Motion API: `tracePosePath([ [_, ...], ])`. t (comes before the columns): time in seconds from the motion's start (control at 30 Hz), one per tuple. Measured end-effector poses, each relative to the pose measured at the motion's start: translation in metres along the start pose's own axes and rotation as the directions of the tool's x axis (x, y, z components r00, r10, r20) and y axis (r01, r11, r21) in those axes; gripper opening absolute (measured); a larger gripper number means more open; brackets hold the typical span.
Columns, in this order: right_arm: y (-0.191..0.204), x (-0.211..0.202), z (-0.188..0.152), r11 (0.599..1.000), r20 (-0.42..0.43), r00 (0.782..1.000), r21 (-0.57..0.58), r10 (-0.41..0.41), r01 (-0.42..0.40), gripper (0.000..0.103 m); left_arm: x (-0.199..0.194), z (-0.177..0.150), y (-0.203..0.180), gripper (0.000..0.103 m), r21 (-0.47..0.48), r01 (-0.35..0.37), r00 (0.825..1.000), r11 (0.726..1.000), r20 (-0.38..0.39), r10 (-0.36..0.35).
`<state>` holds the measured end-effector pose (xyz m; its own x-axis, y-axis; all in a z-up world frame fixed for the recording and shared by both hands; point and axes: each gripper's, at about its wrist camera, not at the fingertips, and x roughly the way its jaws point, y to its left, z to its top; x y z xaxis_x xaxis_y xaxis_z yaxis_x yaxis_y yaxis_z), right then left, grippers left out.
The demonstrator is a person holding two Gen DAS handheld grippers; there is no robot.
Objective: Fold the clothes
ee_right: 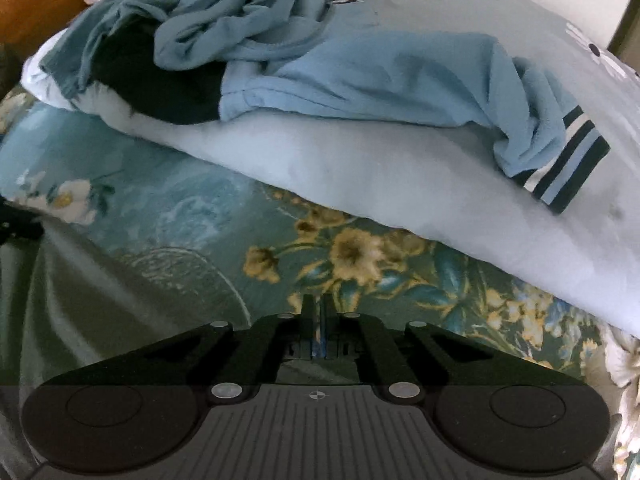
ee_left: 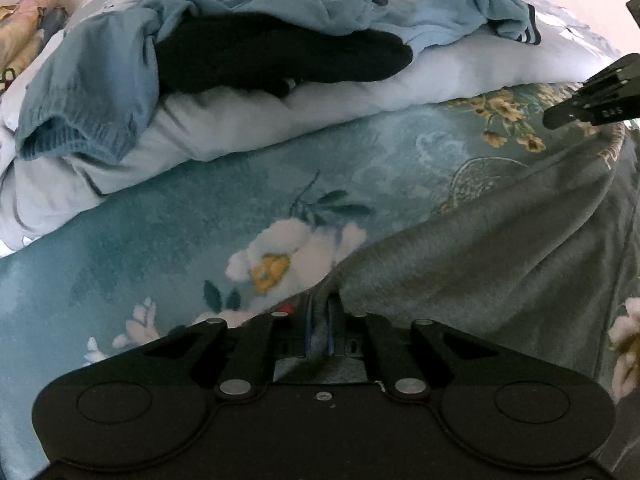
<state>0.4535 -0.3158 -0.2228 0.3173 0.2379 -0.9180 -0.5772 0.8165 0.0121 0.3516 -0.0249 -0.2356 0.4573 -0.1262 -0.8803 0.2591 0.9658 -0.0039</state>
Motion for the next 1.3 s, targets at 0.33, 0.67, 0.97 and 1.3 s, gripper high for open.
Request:
tracePosePath([
  [0.33,0.004,0.013,-0.038,0.990,-0.101,0.994,-0.141,-0.029,0.014,0.040,0.004,-0.006,0.005,0.016,-0.036,0.002,1.000,0.999,-0.002,-0.002],
  [0.67,0.008,0.018,-0.039,0.989,-0.116,0.992,-0.145,-0.049,0.032,0.006,0.007,-0.005,0.005,0.019,-0.050,0.002,1.000,0.999,-0.008,-0.002],
  [0.97,0.009,0.016,-0.019,0.987,-0.022,0.993,-0.115,-0.117,0.114,0.000,0.005,-0.002,0.015,0.027,-0.113,0.002,1.000,0.994,0.011,0.000],
  [1.3,-0.004,0.005,-0.005,0.991,0.036,0.991,0.001,-0.132,0.132,0.001,0.002,-0.002,0.016,0.035,-0.139,-0.004,1.000,0.990,-0.002,0.004],
])
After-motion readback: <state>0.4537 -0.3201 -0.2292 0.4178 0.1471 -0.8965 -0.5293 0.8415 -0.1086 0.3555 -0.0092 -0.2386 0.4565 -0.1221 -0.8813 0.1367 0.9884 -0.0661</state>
